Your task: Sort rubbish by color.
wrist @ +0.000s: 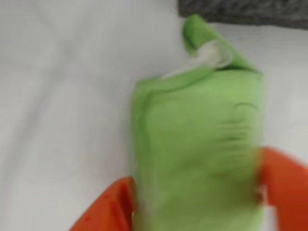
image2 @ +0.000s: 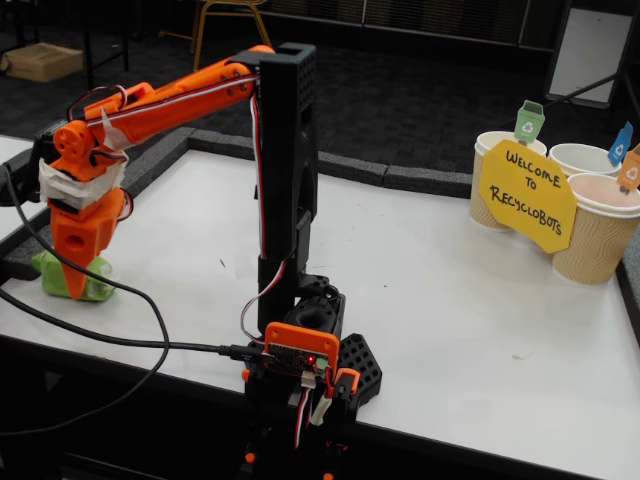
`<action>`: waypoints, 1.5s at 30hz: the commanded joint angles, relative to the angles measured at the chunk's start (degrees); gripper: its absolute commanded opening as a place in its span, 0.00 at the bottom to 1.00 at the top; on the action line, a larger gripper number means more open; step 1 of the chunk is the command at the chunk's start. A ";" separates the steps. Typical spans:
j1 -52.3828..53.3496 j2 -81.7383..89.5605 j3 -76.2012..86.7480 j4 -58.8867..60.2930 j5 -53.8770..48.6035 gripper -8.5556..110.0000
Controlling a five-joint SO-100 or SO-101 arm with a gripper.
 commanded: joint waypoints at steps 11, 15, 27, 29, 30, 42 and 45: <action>10.02 2.64 -2.29 2.02 0.62 0.07; 13.80 6.94 -3.16 3.52 0.44 0.07; 20.74 33.57 -1.32 11.43 -1.58 0.07; 20.92 38.32 -1.32 13.36 -3.08 0.07; 21.18 40.52 -1.14 14.41 -3.52 0.07; 33.13 63.72 8.44 21.71 -16.70 0.07; 36.65 68.29 9.23 23.47 -21.01 0.07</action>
